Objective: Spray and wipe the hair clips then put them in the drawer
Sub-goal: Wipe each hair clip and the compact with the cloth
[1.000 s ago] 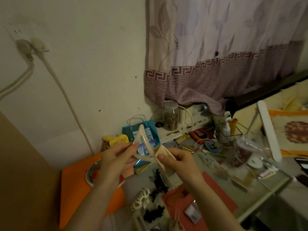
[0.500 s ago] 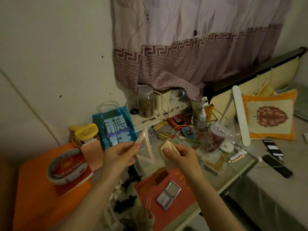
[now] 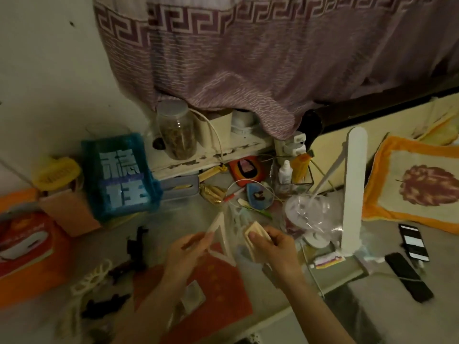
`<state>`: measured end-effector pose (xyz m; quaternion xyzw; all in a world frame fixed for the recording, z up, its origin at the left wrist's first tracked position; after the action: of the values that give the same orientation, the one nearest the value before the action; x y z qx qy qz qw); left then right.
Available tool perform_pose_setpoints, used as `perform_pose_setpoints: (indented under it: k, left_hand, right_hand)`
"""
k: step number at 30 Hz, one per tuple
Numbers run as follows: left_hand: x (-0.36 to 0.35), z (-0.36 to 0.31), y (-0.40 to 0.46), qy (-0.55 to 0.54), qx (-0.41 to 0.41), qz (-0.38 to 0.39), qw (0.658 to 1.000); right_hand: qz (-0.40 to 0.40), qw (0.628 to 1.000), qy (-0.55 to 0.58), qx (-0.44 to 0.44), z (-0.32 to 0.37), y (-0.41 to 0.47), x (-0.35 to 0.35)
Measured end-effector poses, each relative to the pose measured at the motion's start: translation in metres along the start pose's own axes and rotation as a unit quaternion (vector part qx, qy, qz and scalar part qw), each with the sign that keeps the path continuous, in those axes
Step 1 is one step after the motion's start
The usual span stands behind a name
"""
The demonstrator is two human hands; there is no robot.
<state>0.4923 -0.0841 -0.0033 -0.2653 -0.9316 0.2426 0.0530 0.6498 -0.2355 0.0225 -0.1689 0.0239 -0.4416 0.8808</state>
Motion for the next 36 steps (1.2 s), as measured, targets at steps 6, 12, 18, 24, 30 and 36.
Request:
perform_pose_setpoints:
  k: [6, 12, 18, 24, 30, 36]
  left_hand:
    - [-0.038, 0.051, 0.018, 0.018, 0.043, -0.043, 0.998]
    - [-0.061, 0.084, 0.033, 0.048, 0.074, -0.054, 0.995]
    - [-0.078, 0.119, 0.056, 0.052, 0.121, -0.065, 0.989]
    - [-0.088, 0.15, 0.076, 0.069, 0.135, -0.052, 0.987]
    - [-0.092, 0.155, 0.081, 0.069, 0.12, -0.041, 0.99]
    - [-0.089, 0.156, 0.083, 0.084, 0.092, -0.054, 0.991]
  right_hand:
    - [0.019, 0.996, -0.082, -0.008, -0.022, 0.03, 0.033]
    - [0.034, 0.994, -0.104, -0.006, -0.04, 0.046, 0.048]
    - [0.04, 0.994, -0.085, -0.064, -0.068, 0.054, 0.058]
    - [0.039, 0.99, -0.082, -0.104, -0.088, 0.061, 0.064]
    - [0.047, 0.987, -0.1, -0.117, -0.102, 0.059, 0.067]
    - [0.048, 0.985, -0.107, -0.125, -0.11, 0.058, 0.068]
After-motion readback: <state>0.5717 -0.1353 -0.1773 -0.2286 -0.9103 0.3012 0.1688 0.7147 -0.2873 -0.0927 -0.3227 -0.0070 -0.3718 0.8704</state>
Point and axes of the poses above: each hand's wrist, its own y-axis towards the middle knuckle, its own x-axis out of the back of the hand, z = x × y, the point moved 7 cm from there along y, towards the middle knuckle, and after that the axes turned 3 degrees about -y, right-handed, at the moved point
